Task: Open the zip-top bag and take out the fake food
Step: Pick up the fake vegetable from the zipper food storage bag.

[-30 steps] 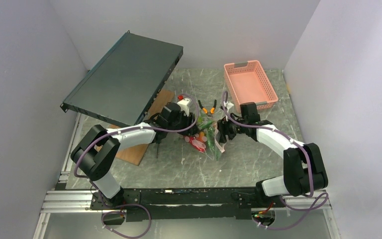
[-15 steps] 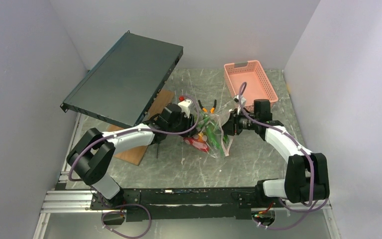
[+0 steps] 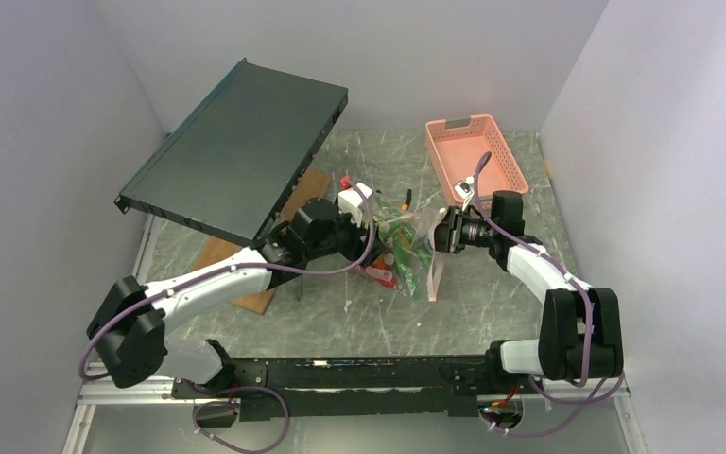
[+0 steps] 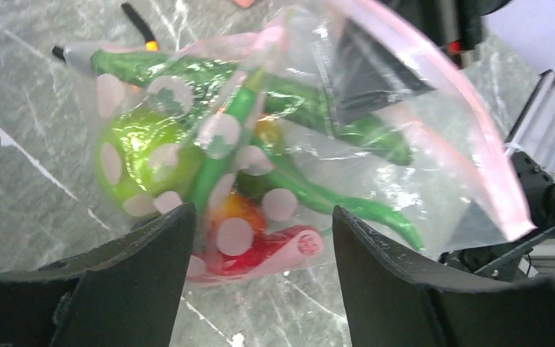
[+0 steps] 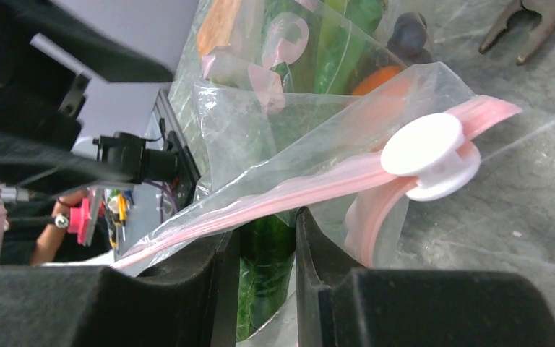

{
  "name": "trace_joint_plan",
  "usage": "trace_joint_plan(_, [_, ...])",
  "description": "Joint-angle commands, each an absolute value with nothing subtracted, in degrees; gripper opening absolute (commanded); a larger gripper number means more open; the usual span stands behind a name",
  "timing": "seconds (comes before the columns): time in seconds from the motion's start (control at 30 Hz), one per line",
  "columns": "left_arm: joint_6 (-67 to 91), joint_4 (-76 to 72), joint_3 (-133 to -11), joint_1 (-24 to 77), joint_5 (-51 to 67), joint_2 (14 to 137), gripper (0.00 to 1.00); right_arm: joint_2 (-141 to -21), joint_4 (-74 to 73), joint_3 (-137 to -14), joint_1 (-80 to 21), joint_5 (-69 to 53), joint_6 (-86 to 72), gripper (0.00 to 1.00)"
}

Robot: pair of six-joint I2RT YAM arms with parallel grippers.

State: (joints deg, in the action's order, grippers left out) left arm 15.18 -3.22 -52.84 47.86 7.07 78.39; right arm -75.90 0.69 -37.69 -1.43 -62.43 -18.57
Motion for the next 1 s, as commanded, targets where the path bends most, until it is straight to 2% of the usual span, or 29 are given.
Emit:
trace_joint_plan(0.0, [14.89, -2.37, -55.04, 50.54, 3.43, 74.50, 0.76, -74.97, 5.37, -37.65, -1.32, -57.36, -27.47, 0.00])
trace_joint_plan(0.13, [20.81, -6.02, -52.69, 54.18, 3.47, 72.79, 0.85, -73.58, 4.61, -37.47, -1.48, -52.73, -30.82, 0.00])
trace_joint_plan(0.37, [26.65, -5.30, -58.61, 62.15, -2.11, 76.41, 0.94, -71.73, 2.91, -37.65, -4.04, -48.19, -30.22, 0.00])
trace_joint_plan(0.5, [27.67, -0.51, -64.36, 64.96, -6.17, 81.65, 0.94, -70.85, 2.34, -37.54, -4.85, -46.17, -28.86, 0.00])
trace_joint_plan(0.6, [28.97, 7.41, -69.72, 66.95, -13.81, 85.80, 0.94, -70.81, 2.16, -37.73, -4.87, -46.17, -28.66, 0.00])
trace_joint_plan(0.77, [29.83, 17.56, -76.76, 68.69, -22.74, 91.86, 0.87, -70.64, 2.59, -37.48, -4.87, -46.51, -28.82, 0.00])
trace_joint_plan(0.8, [29.77, 19.21, -77.95, 68.87, -23.24, 92.97, 0.86, -70.70, 2.56, -37.57, -4.84, -46.56, -28.87, 0.00])
trace_joint_plan(0.83, [29.60, 20.33, -78.83, 68.96, -23.37, 93.94, 0.77, -70.75, 2.63, -37.53, -4.85, -46.69, -28.95, 0.00])
trace_joint_plan(0.9, [28.84, 21.16, -79.64, 69.03, -22.17, 95.43, 0.44, -70.87, 2.68, -37.57, -4.87, -47.01, -29.20, 0.00])
trace_joint_plan(0.97, [27.29, 20.69, -79.60, 68.99, -19.71, 96.44, 0.25, -70.89, 2.72, -37.54, -4.92, -47.19, -29.80, 0.00])
